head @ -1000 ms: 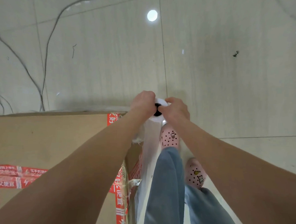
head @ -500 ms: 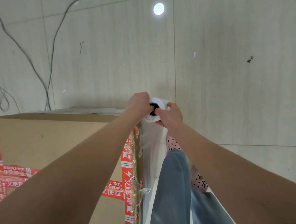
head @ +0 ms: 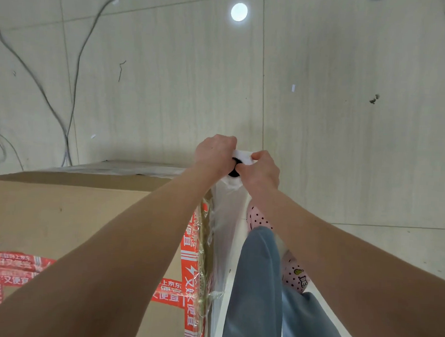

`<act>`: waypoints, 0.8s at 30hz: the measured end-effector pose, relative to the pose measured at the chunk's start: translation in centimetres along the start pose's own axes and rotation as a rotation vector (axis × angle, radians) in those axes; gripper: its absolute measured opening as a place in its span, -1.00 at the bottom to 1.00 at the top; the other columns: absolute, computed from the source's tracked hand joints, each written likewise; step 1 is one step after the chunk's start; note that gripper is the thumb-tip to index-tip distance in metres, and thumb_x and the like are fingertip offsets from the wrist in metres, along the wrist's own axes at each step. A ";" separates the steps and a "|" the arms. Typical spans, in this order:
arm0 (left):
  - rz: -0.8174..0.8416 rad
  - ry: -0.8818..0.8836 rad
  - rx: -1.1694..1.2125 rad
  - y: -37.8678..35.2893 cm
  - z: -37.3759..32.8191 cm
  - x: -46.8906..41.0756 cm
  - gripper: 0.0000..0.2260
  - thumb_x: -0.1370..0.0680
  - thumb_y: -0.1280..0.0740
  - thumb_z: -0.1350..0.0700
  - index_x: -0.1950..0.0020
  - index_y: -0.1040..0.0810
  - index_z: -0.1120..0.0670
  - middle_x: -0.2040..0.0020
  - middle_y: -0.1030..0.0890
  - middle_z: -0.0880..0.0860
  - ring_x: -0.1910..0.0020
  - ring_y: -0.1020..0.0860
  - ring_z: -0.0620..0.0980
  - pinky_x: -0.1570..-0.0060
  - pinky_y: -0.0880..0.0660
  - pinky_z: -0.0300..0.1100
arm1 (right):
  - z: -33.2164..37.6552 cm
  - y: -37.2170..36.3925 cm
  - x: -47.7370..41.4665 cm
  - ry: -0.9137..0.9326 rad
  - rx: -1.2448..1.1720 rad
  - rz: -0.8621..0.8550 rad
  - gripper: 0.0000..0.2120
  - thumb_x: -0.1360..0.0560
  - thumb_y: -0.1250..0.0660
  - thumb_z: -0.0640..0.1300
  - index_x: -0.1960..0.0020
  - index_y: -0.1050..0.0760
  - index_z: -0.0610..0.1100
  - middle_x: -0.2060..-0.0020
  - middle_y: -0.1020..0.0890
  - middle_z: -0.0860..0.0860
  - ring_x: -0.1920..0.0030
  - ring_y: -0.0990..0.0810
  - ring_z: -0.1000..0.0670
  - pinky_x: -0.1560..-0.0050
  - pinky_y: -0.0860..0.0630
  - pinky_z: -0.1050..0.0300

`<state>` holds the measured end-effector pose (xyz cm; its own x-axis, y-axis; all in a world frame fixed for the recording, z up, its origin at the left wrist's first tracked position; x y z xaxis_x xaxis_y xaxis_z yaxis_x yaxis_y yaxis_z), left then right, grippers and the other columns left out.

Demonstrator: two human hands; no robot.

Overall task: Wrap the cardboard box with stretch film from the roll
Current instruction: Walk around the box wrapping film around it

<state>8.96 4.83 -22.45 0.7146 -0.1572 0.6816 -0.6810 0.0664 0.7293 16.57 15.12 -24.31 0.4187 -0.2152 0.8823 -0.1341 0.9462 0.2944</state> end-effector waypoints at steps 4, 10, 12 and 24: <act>-0.024 0.186 0.248 0.4 2.9 -0.2 -0.93 -0.46 -0.28 0.15 0.11 -0.46 0.13 0.16 -0.49 0.08 0.17 -0.50 0.11 0.28 -0.37 -0.14 | 2.8 0.2 -0.9 0.068 0.058 -0.022 -0.70 -0.45 -0.31 -0.17 -0.17 -0.41 -0.02 0.01 -0.54 -0.01 0.11 -0.53 -0.05 0.17 -0.42 0.15; -0.082 0.567 0.766 -0.7 9.1 1.1 -0.79 -0.45 -0.35 0.07 0.06 -0.53 0.22 0.22 -0.65 0.14 0.40 -0.65 0.07 0.26 -0.63 -0.07 | 4.9 -2.7 -1.3 0.053 -0.046 0.061 -0.51 -0.45 -0.38 -0.08 -0.32 -0.31 -0.12 -0.08 -0.49 -0.03 0.06 -0.54 -0.06 0.08 -0.51 0.09; -0.041 0.600 0.859 -1.3 9.8 1.4 -0.76 -0.46 -0.35 0.07 0.05 -0.55 0.24 0.26 -0.66 0.15 0.41 -0.65 0.06 0.25 -0.64 -0.06 | 4.9 -3.9 -1.4 0.007 -0.120 0.085 -0.60 -0.44 -0.39 -0.09 -0.21 -0.36 -0.14 -0.03 -0.52 -0.04 0.05 -0.59 -0.09 0.00 -0.60 -0.02; 0.157 0.111 0.089 3.2 5.6 -2.9 -0.69 -0.53 -0.25 0.13 -0.28 -0.46 0.03 -0.13 -0.55 0.08 -0.10 -0.54 0.09 0.10 -0.41 -0.12 | 8.1 -3.6 -2.2 0.056 0.092 0.018 -0.71 -0.45 -0.28 -0.26 -0.16 -0.49 -0.09 -0.05 -0.58 -0.07 0.04 -0.60 -0.12 0.01 -0.61 -0.10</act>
<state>3.80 -0.02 -22.42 0.6081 -0.0415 0.7927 -0.7936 -0.0066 0.6084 8.85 10.29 -24.38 0.4650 -0.1819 0.8664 -0.2227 0.9231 0.3134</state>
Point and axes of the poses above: each hand's wrist, its own x-axis away from the middle knuckle, its own y-axis out of the back of the hand, z = x × y, the point moved 10 cm from there along -x, towards the middle knuckle
